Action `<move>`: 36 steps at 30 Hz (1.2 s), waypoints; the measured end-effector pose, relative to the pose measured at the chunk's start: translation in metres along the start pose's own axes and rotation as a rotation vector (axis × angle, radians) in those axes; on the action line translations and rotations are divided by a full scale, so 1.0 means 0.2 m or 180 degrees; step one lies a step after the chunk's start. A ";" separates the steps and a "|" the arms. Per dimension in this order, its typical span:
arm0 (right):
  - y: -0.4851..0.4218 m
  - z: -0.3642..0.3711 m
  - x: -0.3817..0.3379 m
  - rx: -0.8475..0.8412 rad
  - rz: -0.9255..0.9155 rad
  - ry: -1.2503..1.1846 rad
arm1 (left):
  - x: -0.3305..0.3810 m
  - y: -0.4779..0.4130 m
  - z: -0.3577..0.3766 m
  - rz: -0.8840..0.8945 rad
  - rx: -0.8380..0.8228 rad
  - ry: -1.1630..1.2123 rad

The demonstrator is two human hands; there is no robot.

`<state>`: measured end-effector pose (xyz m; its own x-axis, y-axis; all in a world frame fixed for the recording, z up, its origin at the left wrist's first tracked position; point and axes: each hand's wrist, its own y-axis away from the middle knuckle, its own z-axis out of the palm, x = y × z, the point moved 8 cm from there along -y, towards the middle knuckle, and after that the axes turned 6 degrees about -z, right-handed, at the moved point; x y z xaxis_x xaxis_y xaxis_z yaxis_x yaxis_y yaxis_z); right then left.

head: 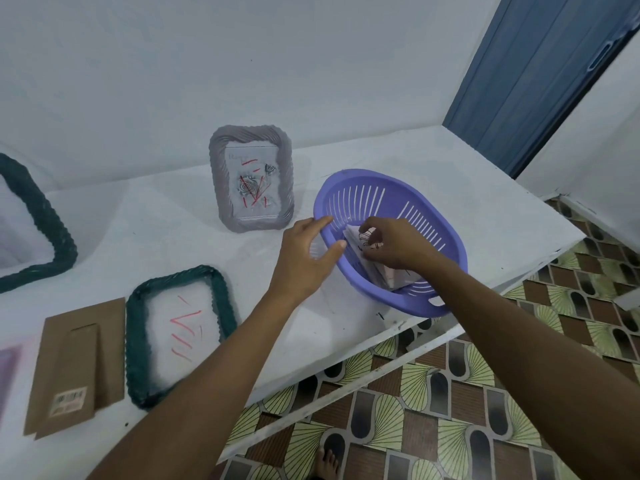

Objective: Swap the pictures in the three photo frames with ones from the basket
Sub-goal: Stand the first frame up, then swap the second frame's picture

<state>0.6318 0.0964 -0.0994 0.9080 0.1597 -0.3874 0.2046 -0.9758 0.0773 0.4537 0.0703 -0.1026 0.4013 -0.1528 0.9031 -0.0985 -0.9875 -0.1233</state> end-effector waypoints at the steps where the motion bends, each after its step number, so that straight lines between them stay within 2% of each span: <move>1: 0.01 -0.02 0.01 0.0018 0.0038 -0.0208 | 0.00 0.00 0.00 -0.0029 -0.0006 0.0018; 7: 0.02 -0.09 0.05 0.0375 0.0193 -0.0482 | -0.01 0.00 0.01 -0.0160 -0.0031 0.0019; 16: 0.01 -0.07 0.08 0.0327 0.0328 -0.0583 | 0.01 0.01 0.00 -0.0290 -0.0188 0.0225; 18: 0.02 -0.13 0.05 0.0494 0.0244 -0.0652 | 0.02 0.01 -0.01 -0.0286 -0.0254 0.0349; 20: 0.05 -0.23 -0.04 0.0859 0.0118 -0.1039 | 0.03 0.02 -0.07 -0.0308 -0.0210 0.0495; 23: 0.09 -0.36 -0.26 0.1253 -0.0286 -0.2039 | 0.03 0.03 -0.19 -0.0483 -0.0088 0.0880; 27: 0.09 -0.30 -0.59 0.1009 -0.0676 -0.2743 | -0.01 0.10 -0.39 -0.0617 0.0013 0.1578; 29: 0.09 -0.19 -0.70 0.0857 -0.0729 -0.2886 | -0.06 0.17 -0.53 -0.0581 0.0271 0.1704; 32: 0.08 0.03 -0.80 0.0687 -0.0621 -0.2817 | -0.16 0.29 -0.76 -0.0557 0.0744 0.1372; 36: 0.10 0.35 -0.92 0.0371 -0.0677 -0.2432 | -0.33 0.48 -0.95 -0.0730 0.0900 0.0081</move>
<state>0.4444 0.0366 -0.0908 0.3435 0.2387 -0.9083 0.2672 -0.9520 -0.1491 0.2457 -0.0081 -0.0954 0.3606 0.0716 0.9300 0.2487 -0.9683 -0.0219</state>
